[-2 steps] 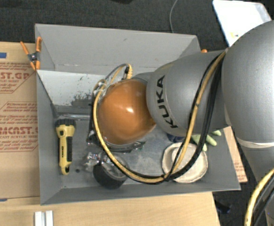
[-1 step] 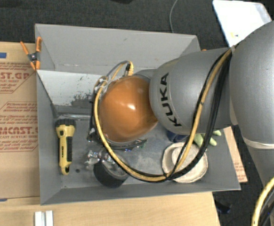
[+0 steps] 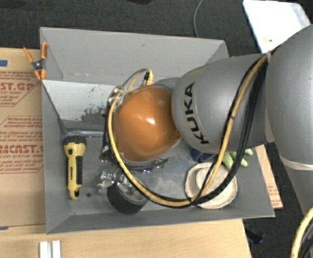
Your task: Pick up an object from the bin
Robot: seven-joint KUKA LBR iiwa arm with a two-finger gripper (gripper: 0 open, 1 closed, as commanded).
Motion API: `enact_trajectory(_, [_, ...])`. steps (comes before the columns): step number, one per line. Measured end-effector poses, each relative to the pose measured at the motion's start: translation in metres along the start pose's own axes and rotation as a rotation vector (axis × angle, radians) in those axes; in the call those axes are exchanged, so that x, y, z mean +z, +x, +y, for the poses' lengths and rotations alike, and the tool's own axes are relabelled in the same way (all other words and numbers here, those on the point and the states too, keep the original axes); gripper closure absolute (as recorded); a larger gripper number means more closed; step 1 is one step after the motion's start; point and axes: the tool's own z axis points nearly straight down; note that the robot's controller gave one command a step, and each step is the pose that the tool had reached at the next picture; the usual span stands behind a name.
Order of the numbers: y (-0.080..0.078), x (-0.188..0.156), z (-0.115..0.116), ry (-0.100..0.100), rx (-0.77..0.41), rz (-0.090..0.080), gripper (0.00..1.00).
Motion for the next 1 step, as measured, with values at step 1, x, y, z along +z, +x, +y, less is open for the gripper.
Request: enact_trajectory(1, [-0.0005, -0.0265, 0.0007, -0.003, 0.001, 0.001, 1.0])
